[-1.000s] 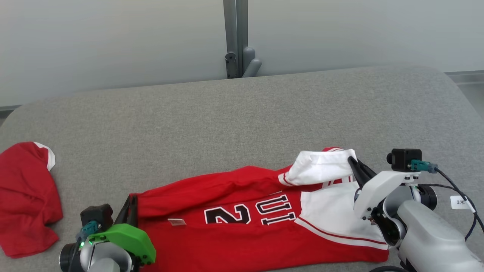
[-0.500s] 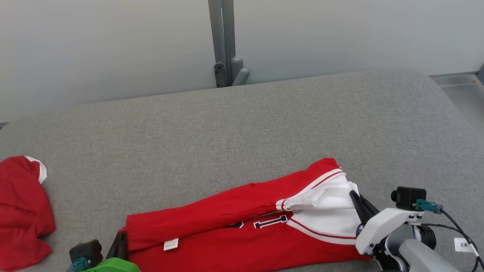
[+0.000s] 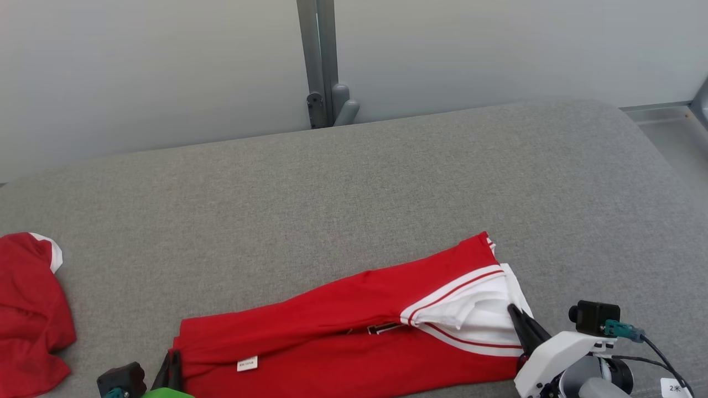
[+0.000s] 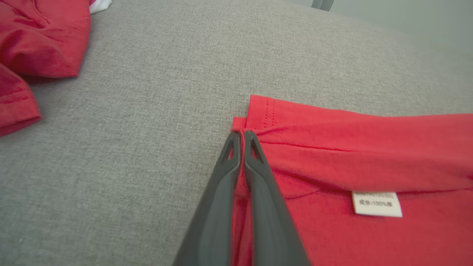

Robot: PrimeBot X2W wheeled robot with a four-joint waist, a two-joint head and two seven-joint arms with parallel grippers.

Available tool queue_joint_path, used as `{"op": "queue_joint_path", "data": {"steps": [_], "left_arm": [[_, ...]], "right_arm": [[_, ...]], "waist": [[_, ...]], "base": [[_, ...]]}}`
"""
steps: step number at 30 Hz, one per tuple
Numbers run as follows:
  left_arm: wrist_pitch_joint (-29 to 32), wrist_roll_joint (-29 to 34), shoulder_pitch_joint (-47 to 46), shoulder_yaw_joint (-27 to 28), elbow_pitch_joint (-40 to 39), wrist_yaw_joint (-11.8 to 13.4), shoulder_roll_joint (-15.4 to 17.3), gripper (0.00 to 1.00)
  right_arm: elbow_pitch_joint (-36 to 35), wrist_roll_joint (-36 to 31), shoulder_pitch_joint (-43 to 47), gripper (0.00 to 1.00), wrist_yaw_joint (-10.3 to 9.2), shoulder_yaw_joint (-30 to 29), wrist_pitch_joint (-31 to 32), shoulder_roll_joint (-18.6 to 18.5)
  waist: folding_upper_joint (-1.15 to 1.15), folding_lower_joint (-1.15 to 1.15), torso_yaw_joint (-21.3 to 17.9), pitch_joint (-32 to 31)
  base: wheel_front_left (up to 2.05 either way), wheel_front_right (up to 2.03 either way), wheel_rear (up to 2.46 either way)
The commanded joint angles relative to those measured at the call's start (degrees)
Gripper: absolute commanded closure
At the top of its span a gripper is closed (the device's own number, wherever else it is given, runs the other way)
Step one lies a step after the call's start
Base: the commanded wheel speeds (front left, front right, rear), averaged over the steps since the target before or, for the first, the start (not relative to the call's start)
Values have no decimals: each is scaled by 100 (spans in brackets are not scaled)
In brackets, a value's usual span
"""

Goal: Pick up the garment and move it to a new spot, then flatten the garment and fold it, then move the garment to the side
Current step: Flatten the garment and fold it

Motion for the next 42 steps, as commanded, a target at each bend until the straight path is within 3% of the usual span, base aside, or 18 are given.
{"op": "queue_joint_path", "data": {"steps": [1, 2, 3, 4, 5, 16, 24, 42], "left_arm": [[0, 82, 89, 33, -4, -9, -14, 100], [0, 105, 97, 43, 1, -13, -21, 100], [0, 139, 96, 55, -15, -2, -25, 86], [0, 174, 104, 73, -68, 30, -28, 35], [0, 203, 147, 91, -98, 40, -33, 0], [0, 490, 890, 435, -1135, 355, -107, 0], [0, 339, 1096, 157, -1418, 430, -111, 0], [1, 168, 1087, -164, -1486, 519, -111, 0]], "right_arm": [[9, -73, 97, 100, -7, -24, -32, -12], [28, -109, 110, 100, -7, -36, -34, -20], [71, -145, 128, 73, -7, -63, -35, -28], [90, -171, 142, 0, -7, -84, -33, -15], [91, -199, 149, 0, -7, -131, -40, 1], [-637, -976, 754, 0, -7, -1104, -61, 149], [-853, -1359, 973, 0, -7, -945, -35, 394], [-955, -651, 903, 0, -7, -957, 261, 732]], "waist": [[0, 1, -5, 9], [0, 1, -7, 14], [0, 1, -6, 17], [0, 1, -3, 16], [0, 1, -1, 12], [0, 1, 31, -164], [0, 1, 136, -226], [0, 1, 239, -52]], "base": [[0, 0, 0], [0, 0, 0], [0, 0, 0], [0, 0, 0], [0, 0, 0], [0, 0, 0], [0, 0, 0], [0, 0, 0]]}}
